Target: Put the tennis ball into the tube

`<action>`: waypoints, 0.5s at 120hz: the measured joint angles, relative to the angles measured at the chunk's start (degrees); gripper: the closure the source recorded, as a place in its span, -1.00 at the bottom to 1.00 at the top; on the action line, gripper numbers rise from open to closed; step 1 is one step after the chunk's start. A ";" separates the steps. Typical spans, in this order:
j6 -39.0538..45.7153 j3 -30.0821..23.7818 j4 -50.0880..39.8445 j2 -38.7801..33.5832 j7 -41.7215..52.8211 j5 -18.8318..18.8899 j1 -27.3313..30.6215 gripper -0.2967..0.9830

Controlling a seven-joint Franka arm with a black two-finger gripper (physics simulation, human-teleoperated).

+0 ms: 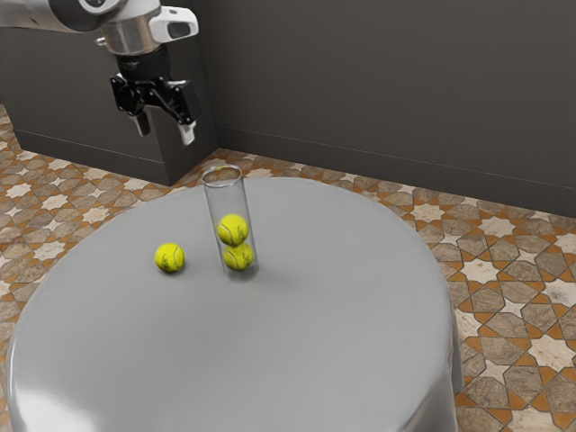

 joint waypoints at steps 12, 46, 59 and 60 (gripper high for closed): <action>-0.02 -0.02 -0.01 -0.03 -0.14 0.00 -0.48 -0.54; 1.17 0.11 -10.17 -7.15 -0.46 1.43 3.31 -0.54; 5.40 0.09 -19.21 -9.33 -0.59 1.81 5.94 -0.54; 5.79 0.09 -19.76 -9.39 -0.60 1.80 6.07 -0.54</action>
